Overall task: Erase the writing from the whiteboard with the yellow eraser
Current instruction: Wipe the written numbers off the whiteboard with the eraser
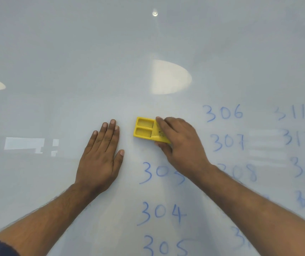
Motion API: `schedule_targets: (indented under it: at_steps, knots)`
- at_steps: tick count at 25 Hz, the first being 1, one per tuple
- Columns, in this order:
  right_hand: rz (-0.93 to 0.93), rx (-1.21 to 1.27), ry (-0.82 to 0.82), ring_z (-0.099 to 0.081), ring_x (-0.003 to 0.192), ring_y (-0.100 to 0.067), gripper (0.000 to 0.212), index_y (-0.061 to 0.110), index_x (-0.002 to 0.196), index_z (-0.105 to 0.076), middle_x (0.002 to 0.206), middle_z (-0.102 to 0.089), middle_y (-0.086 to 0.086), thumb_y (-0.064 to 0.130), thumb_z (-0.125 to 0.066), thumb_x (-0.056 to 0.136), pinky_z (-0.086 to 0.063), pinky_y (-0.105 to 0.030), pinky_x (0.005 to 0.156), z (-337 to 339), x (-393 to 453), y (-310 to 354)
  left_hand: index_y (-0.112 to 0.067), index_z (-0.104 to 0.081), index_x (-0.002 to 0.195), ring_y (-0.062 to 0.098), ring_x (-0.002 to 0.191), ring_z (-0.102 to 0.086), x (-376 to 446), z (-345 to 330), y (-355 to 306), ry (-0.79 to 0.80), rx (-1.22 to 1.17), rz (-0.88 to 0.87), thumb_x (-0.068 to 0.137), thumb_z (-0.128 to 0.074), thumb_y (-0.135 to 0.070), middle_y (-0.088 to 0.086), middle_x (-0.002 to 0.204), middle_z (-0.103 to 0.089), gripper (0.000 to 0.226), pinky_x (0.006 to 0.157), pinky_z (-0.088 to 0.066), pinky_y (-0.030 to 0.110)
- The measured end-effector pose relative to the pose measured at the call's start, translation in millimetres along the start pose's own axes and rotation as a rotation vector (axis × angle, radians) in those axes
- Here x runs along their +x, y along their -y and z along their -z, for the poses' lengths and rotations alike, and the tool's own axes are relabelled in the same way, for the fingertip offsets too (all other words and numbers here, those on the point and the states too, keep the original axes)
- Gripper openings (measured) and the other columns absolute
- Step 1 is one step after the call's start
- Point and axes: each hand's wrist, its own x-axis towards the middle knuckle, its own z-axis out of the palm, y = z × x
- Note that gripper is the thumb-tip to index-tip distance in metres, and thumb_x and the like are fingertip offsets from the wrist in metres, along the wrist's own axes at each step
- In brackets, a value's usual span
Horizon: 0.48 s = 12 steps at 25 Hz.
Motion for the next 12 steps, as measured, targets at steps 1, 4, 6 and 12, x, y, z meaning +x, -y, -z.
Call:
schedule_targets:
  at_steps: [1, 4, 6, 12]
  knots:
    - [0.035, 0.004, 0.026, -0.056, 0.101, -0.034, 0.058, 0.003, 0.135, -0.052, 0.117, -0.06, -0.013, 0.028, -0.067, 0.085, -0.047, -0.043, 0.088, -3, -6, 8, -0.008, -0.016, 0.16, 0.021, 0.157, -0.009, -1, 0, 0, 0.0, 0.001, -0.004, 0.104, -0.029, -0.035, 0.005, 0.17, -0.011, 0.064, 0.126, -0.014, 0.044]
    - [0.141, -0.018, 0.115, -0.056, 0.104, -0.032, 0.058, 0.005, 0.138, -0.049, 0.12, -0.058, -0.01, 0.027, -0.069, 0.087, -0.046, -0.043, 0.092, 0, -36, 14, -0.008, -0.016, 0.16, 0.021, 0.157, -0.009, -3, 0, 1, 0.002, 0.0, -0.006, 0.104, -0.029, -0.036, 0.006, 0.169, -0.011, 0.064, 0.126, -0.015, 0.044]
    - [0.201, -0.066, 0.151, -0.056, 0.105, -0.032, 0.056, 0.005, 0.138, -0.049, 0.12, -0.059, -0.01, 0.031, -0.064, 0.091, -0.046, -0.042, 0.093, 10, -48, 3, -0.008, -0.015, 0.16, 0.021, 0.157, -0.009, -6, 0, 1, 0.006, 0.008, -0.001, 0.104, -0.027, -0.036, 0.005, 0.169, -0.011, 0.064, 0.126, -0.015, 0.045]
    - [0.005, -0.06, 0.026, -0.057, 0.099, -0.033, 0.055, 0.003, 0.135, -0.052, 0.115, -0.06, -0.013, 0.029, -0.065, 0.088, -0.047, -0.043, 0.085, 20, -28, -21, -0.007, -0.016, 0.16, 0.022, 0.157, -0.009, -11, -2, -4, 0.0, 0.009, 0.025, 0.104, -0.028, -0.036, 0.007, 0.169, -0.012, 0.064, 0.126, -0.012, 0.043]
